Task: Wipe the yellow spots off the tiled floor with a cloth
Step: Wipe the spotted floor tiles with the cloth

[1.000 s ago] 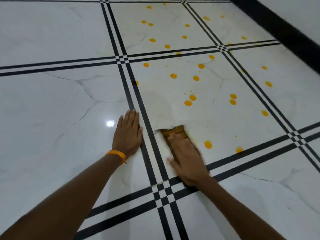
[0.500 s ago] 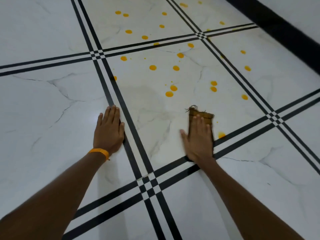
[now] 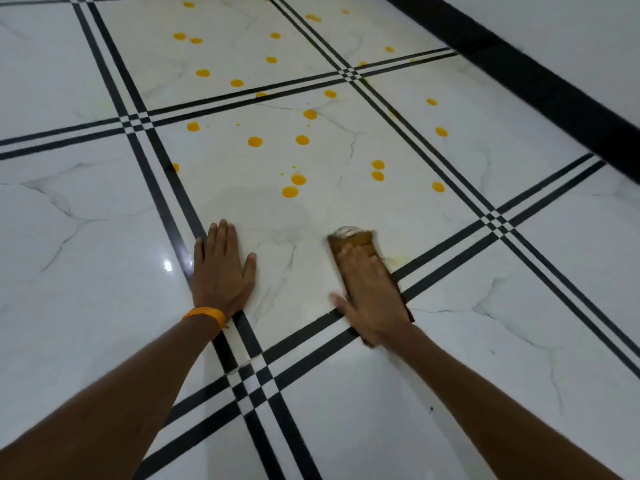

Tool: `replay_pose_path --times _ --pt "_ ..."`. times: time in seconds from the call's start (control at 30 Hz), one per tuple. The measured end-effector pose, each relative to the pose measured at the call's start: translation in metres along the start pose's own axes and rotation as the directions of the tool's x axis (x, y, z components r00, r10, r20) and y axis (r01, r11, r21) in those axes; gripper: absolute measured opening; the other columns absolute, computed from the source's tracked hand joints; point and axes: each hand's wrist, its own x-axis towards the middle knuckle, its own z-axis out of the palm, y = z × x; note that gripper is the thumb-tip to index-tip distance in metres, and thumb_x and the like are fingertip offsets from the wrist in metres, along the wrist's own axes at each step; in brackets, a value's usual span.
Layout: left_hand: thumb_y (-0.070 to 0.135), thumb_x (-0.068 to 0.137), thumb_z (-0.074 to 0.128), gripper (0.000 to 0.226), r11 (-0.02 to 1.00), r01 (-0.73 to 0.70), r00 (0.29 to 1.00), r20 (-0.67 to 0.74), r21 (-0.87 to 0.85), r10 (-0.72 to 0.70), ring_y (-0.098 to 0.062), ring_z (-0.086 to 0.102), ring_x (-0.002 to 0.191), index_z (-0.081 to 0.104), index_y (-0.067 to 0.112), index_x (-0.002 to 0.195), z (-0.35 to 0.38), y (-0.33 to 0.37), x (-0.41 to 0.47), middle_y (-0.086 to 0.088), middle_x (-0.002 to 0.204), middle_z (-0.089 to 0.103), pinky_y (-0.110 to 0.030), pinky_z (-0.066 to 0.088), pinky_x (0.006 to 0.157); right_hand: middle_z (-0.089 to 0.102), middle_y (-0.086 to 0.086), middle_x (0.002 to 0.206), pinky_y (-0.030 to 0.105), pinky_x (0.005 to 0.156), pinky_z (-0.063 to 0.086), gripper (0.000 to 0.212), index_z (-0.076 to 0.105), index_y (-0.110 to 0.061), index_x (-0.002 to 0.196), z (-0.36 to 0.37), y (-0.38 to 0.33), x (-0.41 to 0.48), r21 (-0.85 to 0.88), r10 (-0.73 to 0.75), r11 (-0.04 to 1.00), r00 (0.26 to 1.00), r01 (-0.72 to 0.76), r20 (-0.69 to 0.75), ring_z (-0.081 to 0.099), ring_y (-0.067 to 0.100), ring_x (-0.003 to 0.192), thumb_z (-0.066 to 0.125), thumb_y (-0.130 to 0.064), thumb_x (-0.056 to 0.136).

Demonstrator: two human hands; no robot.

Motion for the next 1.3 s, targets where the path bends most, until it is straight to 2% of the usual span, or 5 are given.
replay_pose_path --times 0.23,0.4,0.63,0.8,1.3 --pt "0.047 0.098 0.022 0.071 0.998 0.013 1.000 0.004 0.062 -0.013 -0.026 0.009 0.152 0.014 0.006 0.156 0.005 0.000 0.003 -0.011 0.164 0.014 -0.048 0.009 0.124 0.012 0.013 0.169 0.046 0.127 0.006 0.090 0.009 -0.007 0.161 -0.014 0.031 0.077 0.002 0.430 0.903 0.902 -0.430 -0.043 0.008 0.027 0.156 -0.002 -0.067 0.095" --pt "0.047 0.099 0.024 0.069 0.998 0.010 1.000 0.019 0.065 -0.011 -0.021 0.006 0.153 0.012 0.010 0.157 0.003 -0.003 0.002 -0.007 0.165 0.012 -0.046 0.007 0.124 0.008 0.006 0.170 0.042 0.128 0.004 0.082 0.009 -0.011 0.162 0.001 -0.065 0.056 0.059 -0.272 0.961 0.960 0.269 0.059 -0.001 0.018 0.157 0.015 -0.066 0.102" --pt "0.045 0.099 0.025 0.068 0.996 0.035 0.999 0.032 0.080 -0.037 -0.016 0.003 0.153 0.013 0.012 0.158 0.000 0.002 0.002 -0.005 0.166 0.012 -0.045 0.008 0.124 0.014 0.012 0.169 0.044 0.127 0.007 0.088 0.013 -0.007 0.161 -0.008 0.041 0.085 0.053 0.251 0.967 0.966 -0.249 -0.053 0.009 0.025 0.157 0.003 -0.068 0.099" --pt "0.046 0.099 0.024 0.069 0.995 0.042 0.997 0.054 0.090 -0.047 -0.016 0.004 0.153 0.012 0.011 0.158 -0.006 0.008 0.001 -0.005 0.166 0.012 -0.045 0.009 0.124 0.015 0.006 0.169 0.045 0.126 0.013 0.081 0.015 -0.011 0.161 -0.007 0.030 0.071 0.014 -0.342 0.939 0.936 0.342 0.087 0.007 0.020 0.157 0.015 -0.065 0.102" --pt "0.028 0.087 0.047 0.053 0.968 -0.250 0.968 0.019 0.003 0.250 -0.038 0.047 0.126 0.052 -0.004 0.128 -0.008 0.067 0.038 -0.022 0.135 0.052 -0.047 0.034 0.111 0.018 0.006 0.169 0.042 0.127 0.007 0.082 0.016 -0.013 0.161 -0.014 0.133 0.023 0.051 0.144 0.989 0.988 -0.142 -0.052 0.011 0.021 0.156 0.007 -0.066 0.100"
